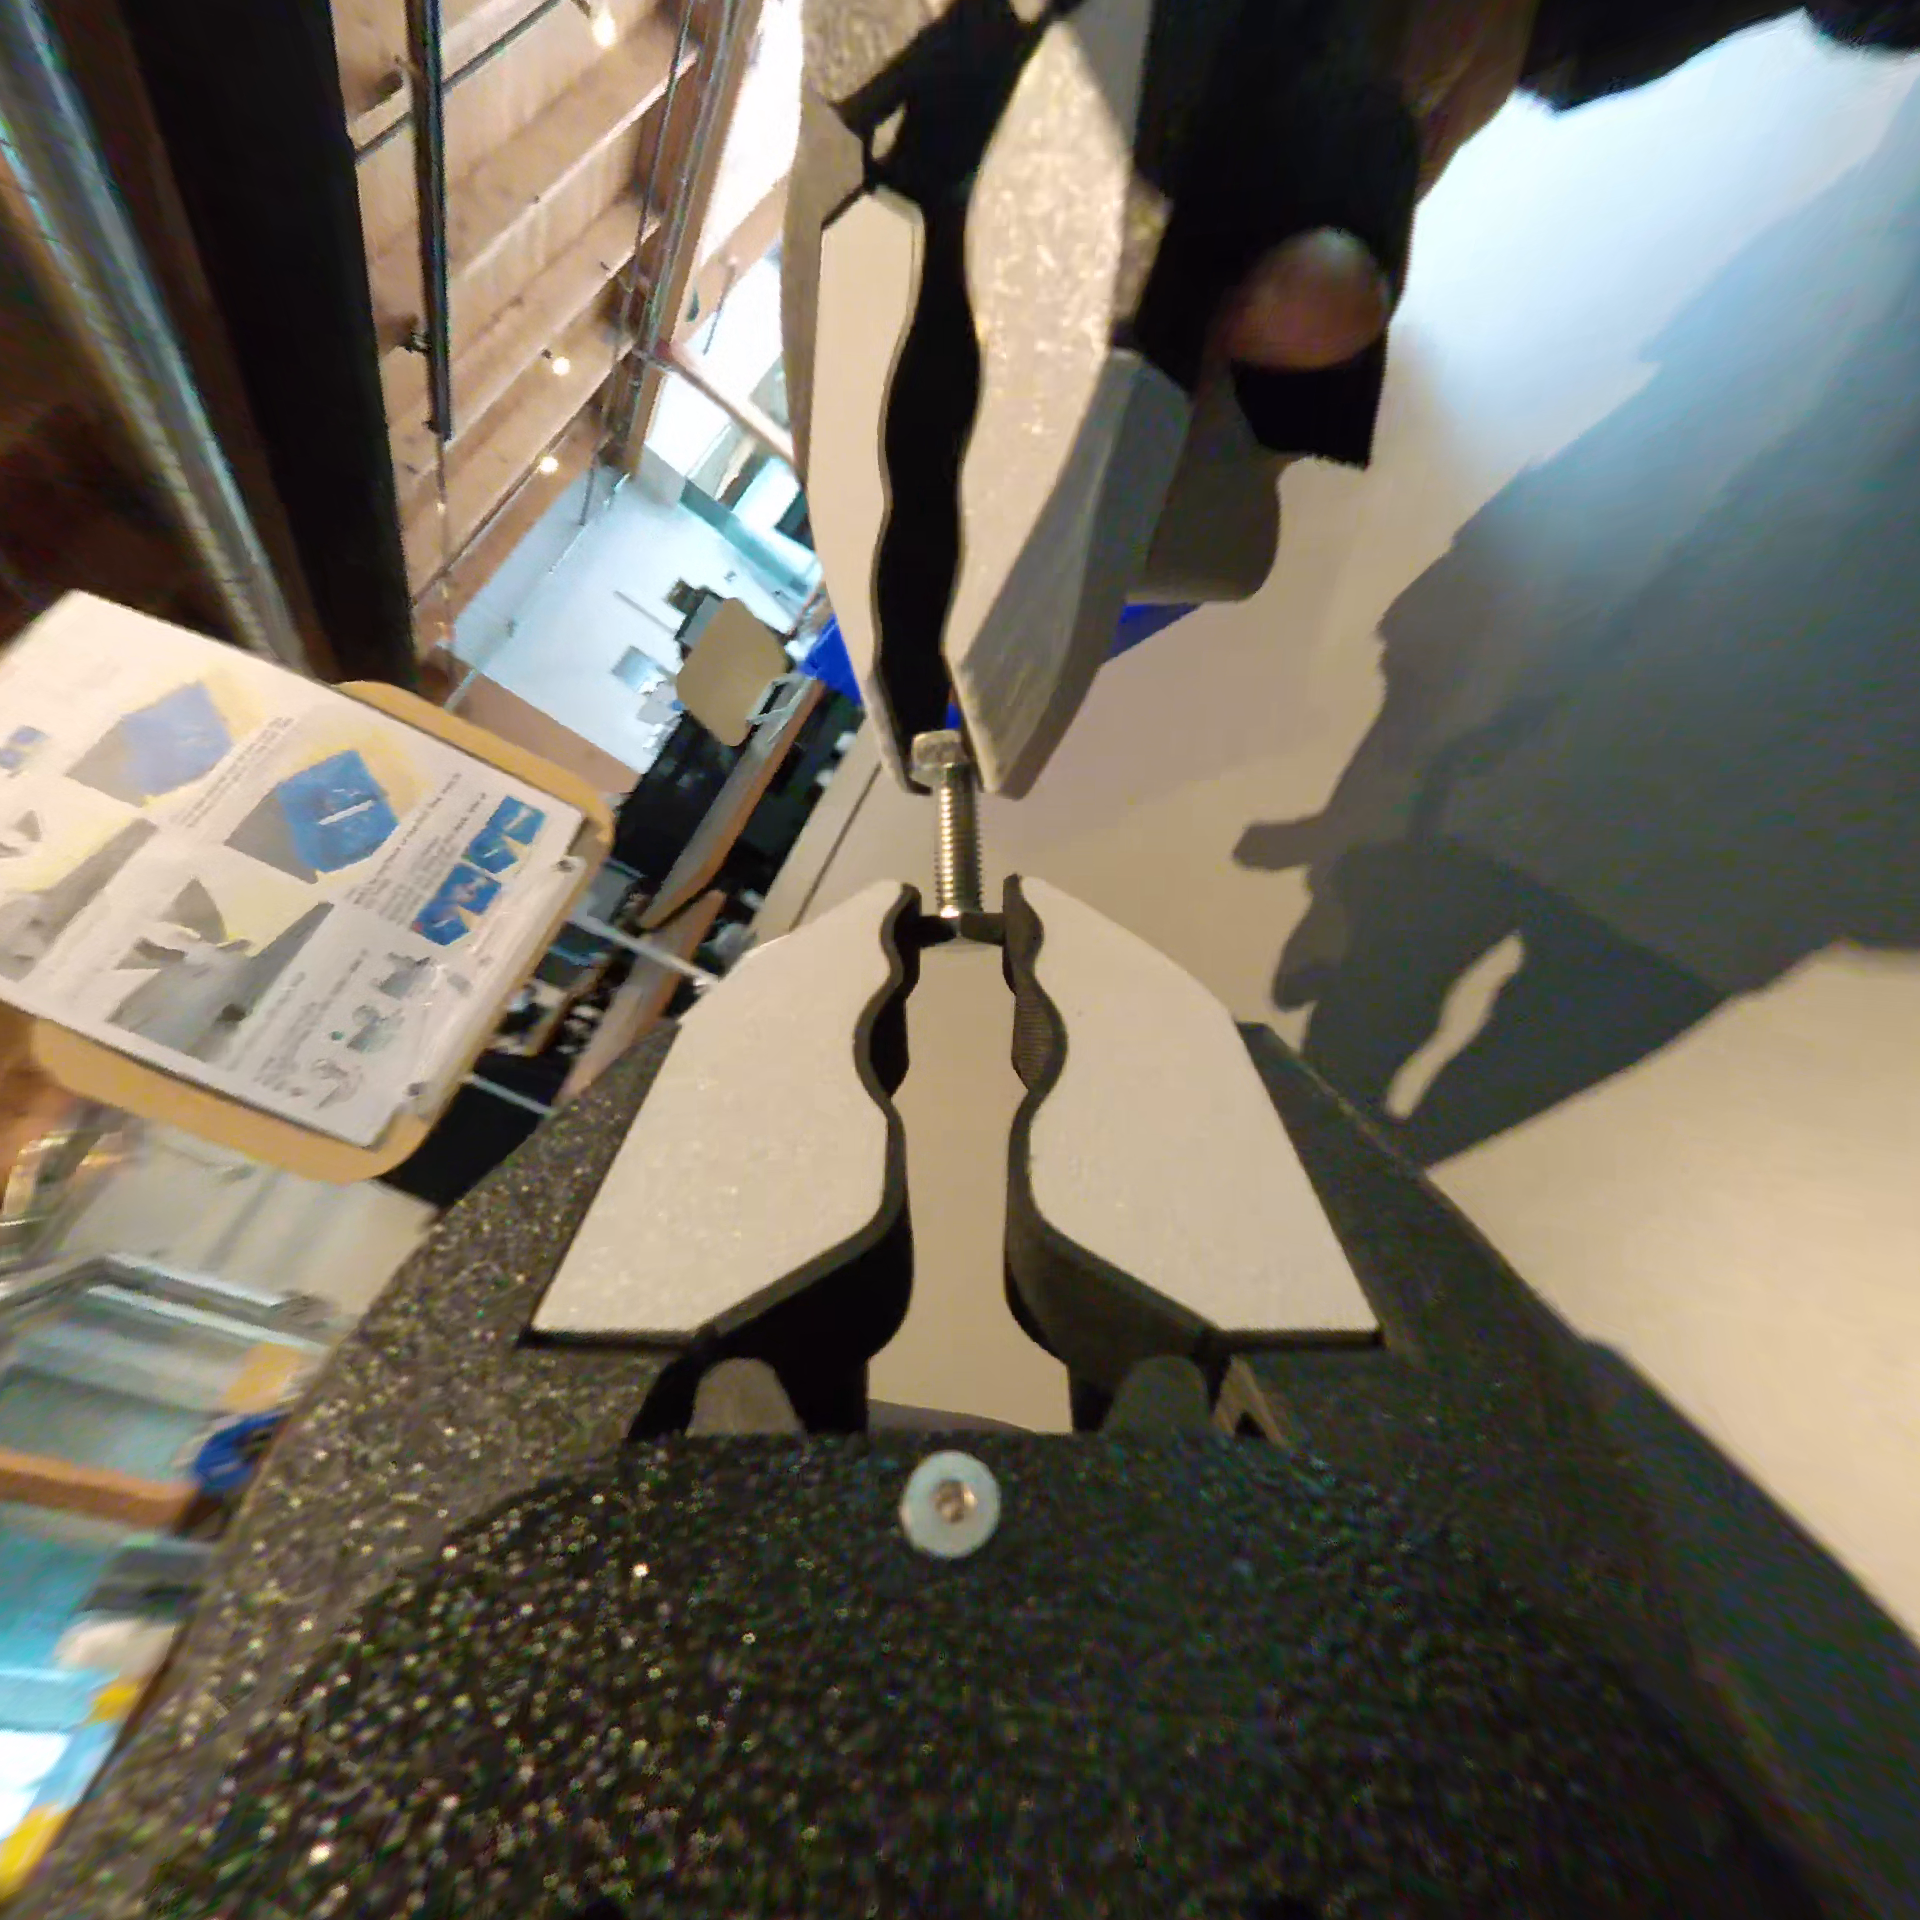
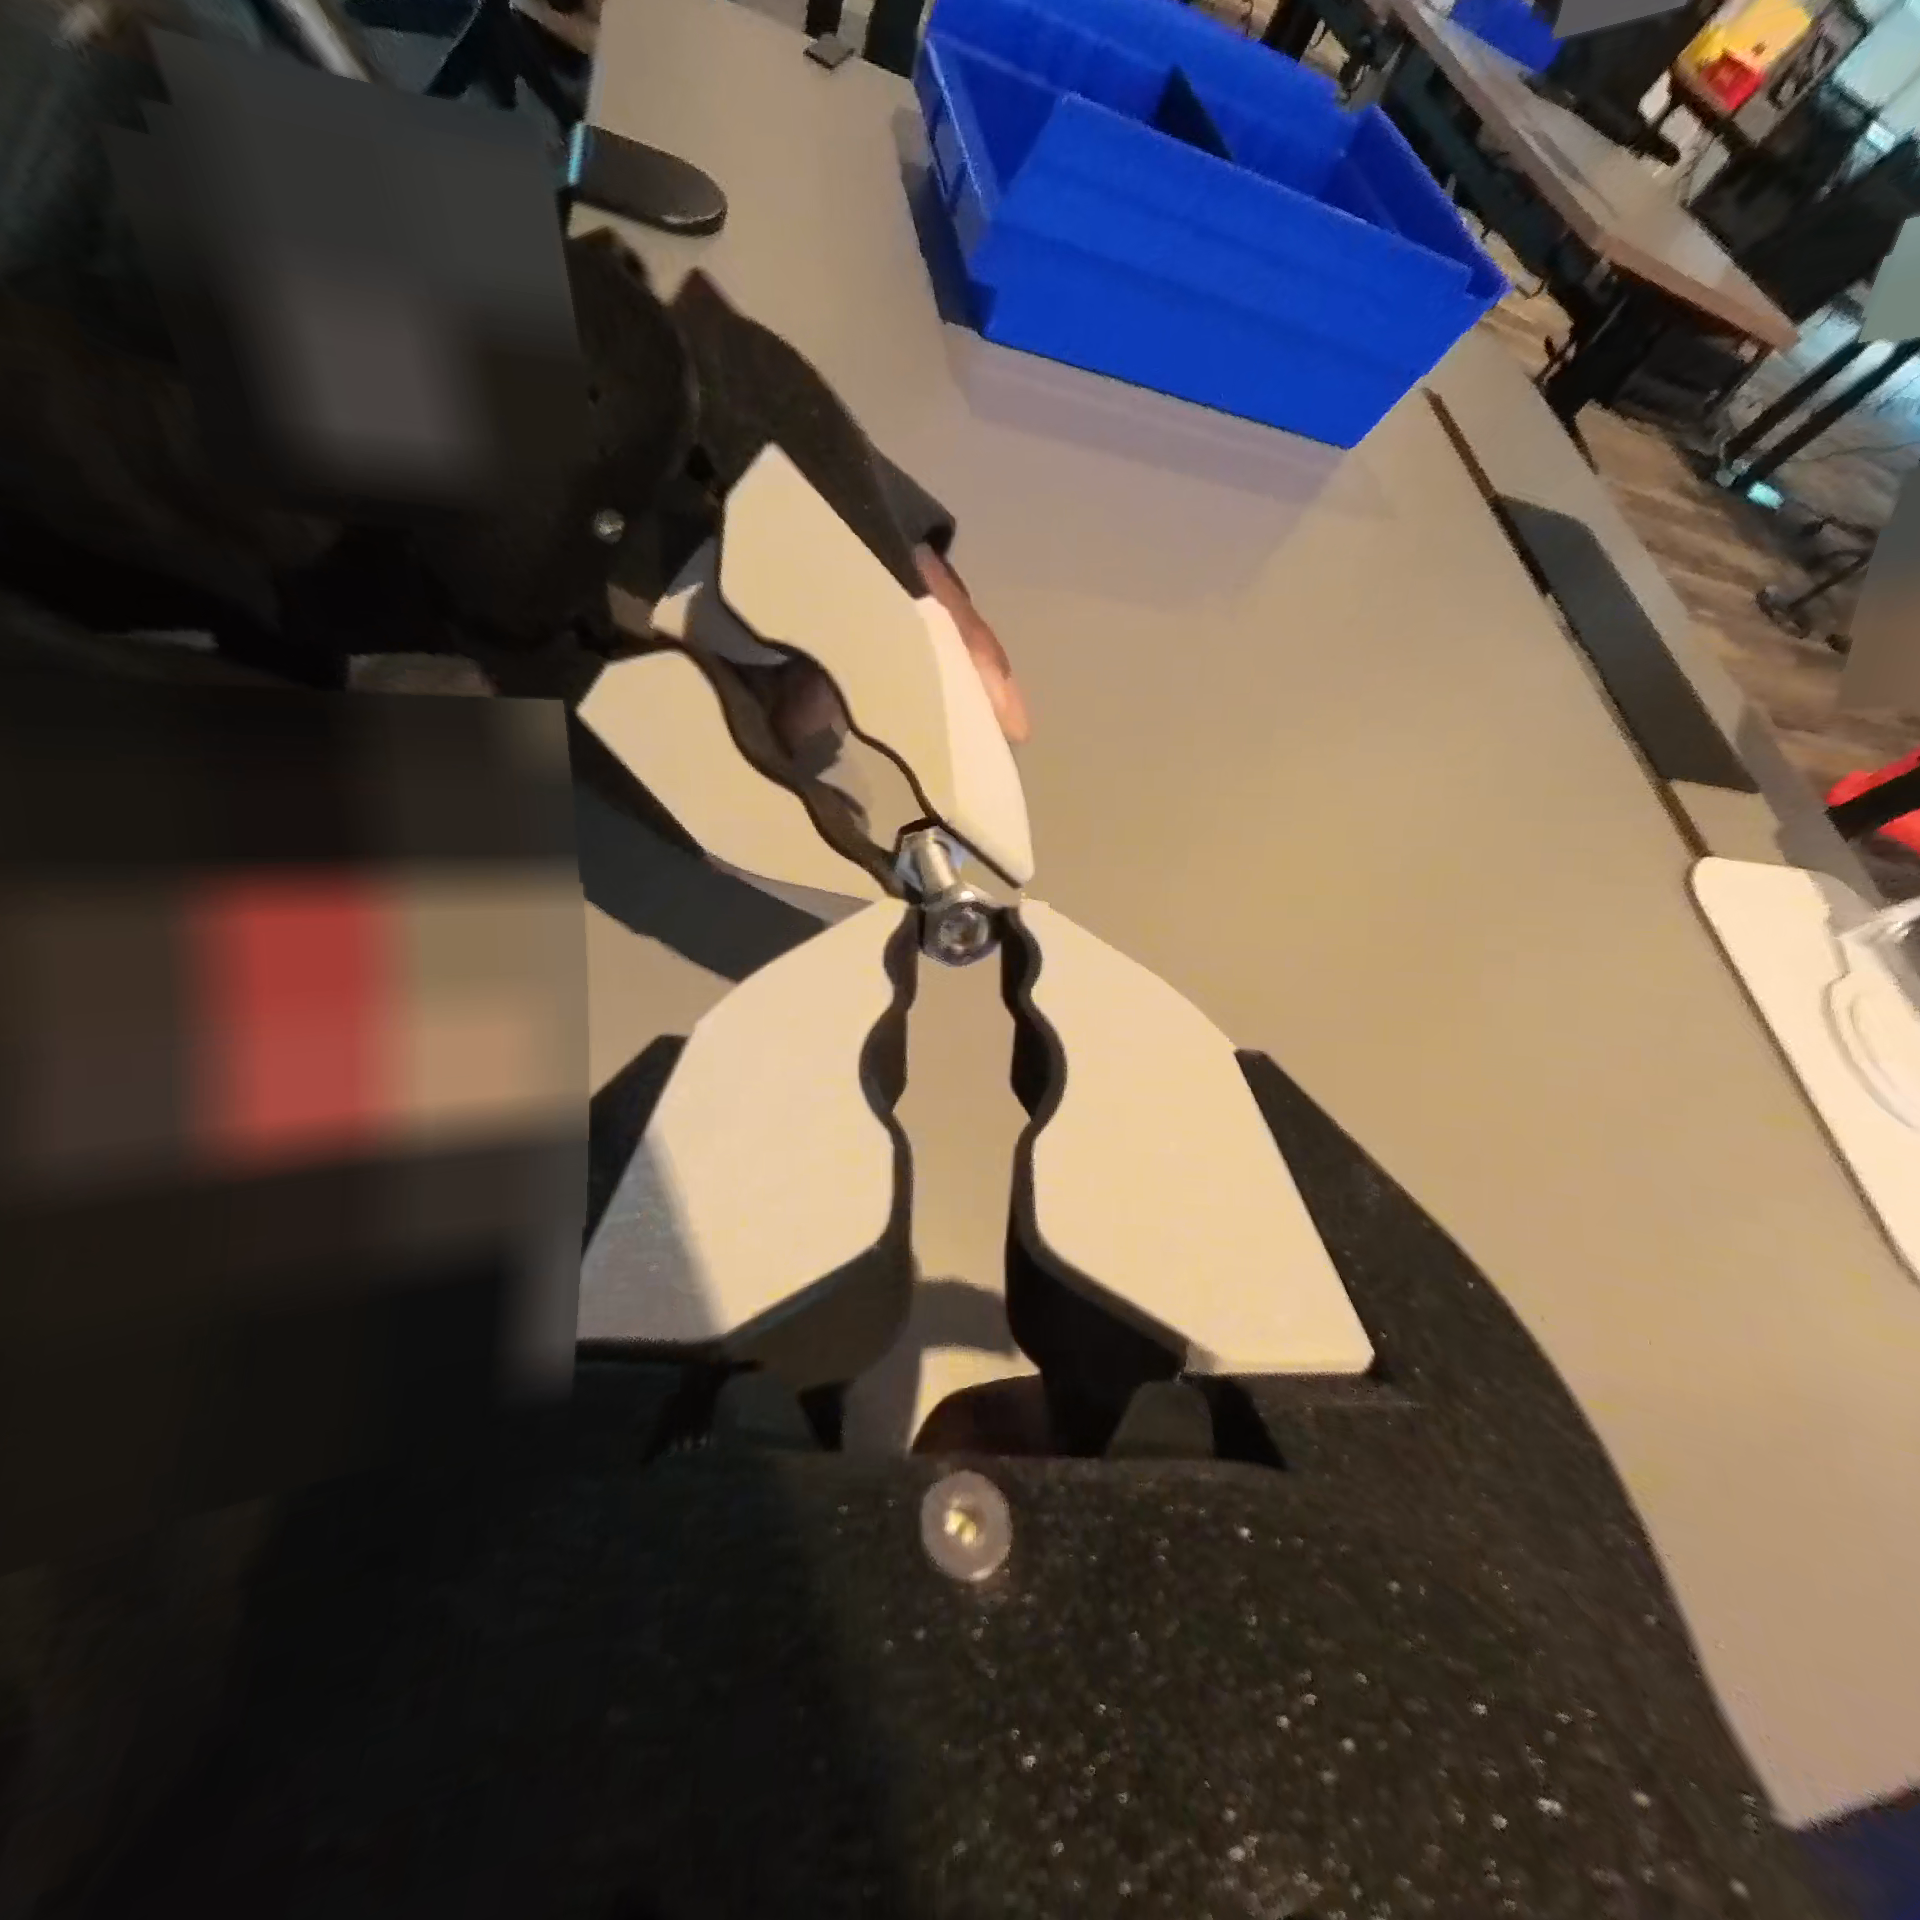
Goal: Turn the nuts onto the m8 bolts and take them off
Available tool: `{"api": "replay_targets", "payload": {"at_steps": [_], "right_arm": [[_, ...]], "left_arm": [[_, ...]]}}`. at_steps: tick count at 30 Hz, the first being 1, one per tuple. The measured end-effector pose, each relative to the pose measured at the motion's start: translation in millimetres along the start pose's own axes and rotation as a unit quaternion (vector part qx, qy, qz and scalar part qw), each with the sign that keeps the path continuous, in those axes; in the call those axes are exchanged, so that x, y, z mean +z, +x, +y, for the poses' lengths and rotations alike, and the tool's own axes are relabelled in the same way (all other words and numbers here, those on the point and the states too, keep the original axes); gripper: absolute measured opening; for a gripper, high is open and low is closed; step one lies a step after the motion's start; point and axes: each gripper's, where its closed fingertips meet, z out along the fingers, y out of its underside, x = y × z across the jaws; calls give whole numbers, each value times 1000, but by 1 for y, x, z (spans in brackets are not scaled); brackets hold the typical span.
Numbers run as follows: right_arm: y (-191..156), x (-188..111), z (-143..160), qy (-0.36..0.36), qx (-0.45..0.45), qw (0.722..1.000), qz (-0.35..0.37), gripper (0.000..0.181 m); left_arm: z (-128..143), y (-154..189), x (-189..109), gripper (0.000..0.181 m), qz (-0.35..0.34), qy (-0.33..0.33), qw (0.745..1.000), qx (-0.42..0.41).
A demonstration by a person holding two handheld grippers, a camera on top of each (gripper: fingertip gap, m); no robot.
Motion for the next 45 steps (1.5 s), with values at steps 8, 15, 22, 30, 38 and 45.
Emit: {"api": "replay_targets", "payload": {"at_steps": [8,15,22,30,38,45], "right_arm": [[8,7,-2,22,271,960,-62,18],[4,-11,-7,43,56,997,-31,38],[-2,1,3,6,2,1000,-15,22],[9,13,1,6,251,967,-38,16],[16,0,-8,48,179,982,-28,39],[10,-1,4,3,11,1000,14,35]], "left_arm": [[5,-14,0,15,-100,-52,982,154],[2,-7,1,15,-34,-10,999,23],[-1,3,1,15,2,2,1000,13],[11,-17,0,15,-109,-71,977,171],[14,-15,2,15,-68,-53,995,52],[6,-7,0,15,-9,-10,999,-33]]}}
